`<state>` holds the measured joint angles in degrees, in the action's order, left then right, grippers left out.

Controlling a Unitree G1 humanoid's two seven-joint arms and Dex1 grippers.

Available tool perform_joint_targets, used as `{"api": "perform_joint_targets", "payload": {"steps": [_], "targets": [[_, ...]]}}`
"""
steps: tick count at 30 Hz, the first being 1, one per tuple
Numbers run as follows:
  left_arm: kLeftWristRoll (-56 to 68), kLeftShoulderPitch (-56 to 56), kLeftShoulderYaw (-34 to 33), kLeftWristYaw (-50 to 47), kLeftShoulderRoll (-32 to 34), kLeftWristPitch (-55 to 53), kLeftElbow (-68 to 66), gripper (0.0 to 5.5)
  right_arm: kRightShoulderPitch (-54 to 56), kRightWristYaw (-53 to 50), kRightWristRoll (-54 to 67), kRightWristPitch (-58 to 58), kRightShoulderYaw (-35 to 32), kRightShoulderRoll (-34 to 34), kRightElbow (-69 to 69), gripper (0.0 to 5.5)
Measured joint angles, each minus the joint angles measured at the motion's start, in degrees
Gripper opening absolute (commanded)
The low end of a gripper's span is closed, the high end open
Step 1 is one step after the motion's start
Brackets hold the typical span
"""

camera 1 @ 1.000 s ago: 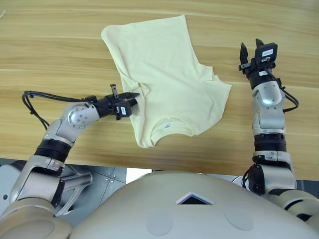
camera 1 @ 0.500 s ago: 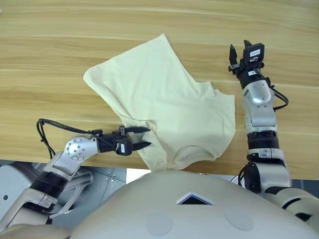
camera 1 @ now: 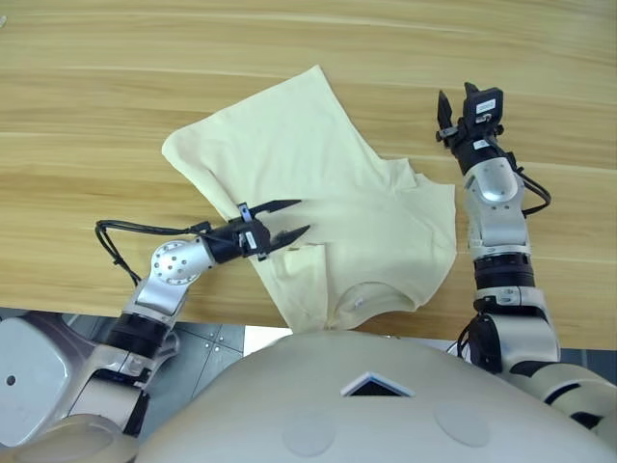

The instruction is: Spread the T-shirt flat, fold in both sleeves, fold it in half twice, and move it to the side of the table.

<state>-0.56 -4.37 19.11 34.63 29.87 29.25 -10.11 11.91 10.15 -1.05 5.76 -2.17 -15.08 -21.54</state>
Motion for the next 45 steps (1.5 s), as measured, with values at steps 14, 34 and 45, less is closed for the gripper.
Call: {"api": "perform_joint_targets", "payload": {"steps": [14,34,45], "targets": [[-0.08,6.28,-13.78,-17.12,-7.63,-24.92,-6.69,2.27,-0.9,0.21,0.06,0.88,-0.1,0.27,1.97,2.08],[-21.9,47.67,3.54,-16.07,-14.27,-18.79,-52.56,2.27,2.12,0.39,0.03,-0.41,2.72,3.73,3.46,2.08],[-30.14,57.0,7.87,-26.43,-19.6,-17.25,-66.6,2.27,1.77,1.32,0.04,-0.41,3.84,5.22,4.14,2.08]]}}
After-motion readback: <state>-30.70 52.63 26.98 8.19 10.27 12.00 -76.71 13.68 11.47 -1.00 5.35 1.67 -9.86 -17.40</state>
